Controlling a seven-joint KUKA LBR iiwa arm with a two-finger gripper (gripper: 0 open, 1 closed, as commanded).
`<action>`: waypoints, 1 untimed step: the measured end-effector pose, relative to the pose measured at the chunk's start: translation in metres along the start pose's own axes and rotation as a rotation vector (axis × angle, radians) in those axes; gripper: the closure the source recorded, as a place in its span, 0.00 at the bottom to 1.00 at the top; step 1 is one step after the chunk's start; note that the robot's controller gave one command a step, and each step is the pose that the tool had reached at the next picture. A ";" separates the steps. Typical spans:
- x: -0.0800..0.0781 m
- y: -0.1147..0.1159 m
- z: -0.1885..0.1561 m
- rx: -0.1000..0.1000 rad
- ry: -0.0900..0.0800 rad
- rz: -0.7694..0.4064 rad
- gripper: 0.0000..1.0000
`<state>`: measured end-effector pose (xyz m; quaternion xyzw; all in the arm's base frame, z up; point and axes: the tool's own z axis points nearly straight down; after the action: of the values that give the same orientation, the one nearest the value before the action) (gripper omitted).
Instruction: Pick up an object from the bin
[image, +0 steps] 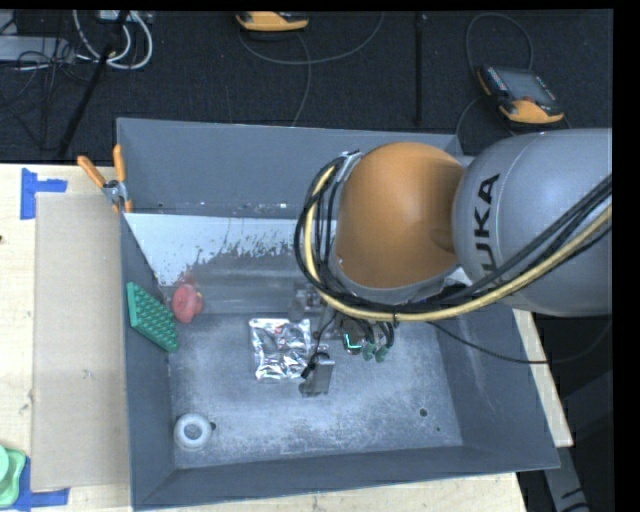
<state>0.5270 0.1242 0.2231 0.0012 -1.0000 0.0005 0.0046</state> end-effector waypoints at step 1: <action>-0.004 0.034 -0.015 -0.001 -0.011 -0.219 0.00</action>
Offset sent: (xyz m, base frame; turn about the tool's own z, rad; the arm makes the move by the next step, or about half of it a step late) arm 0.0035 0.0334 0.0152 -0.2189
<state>0.5310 0.1584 0.2377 0.1105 -0.9939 -0.0005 -0.0008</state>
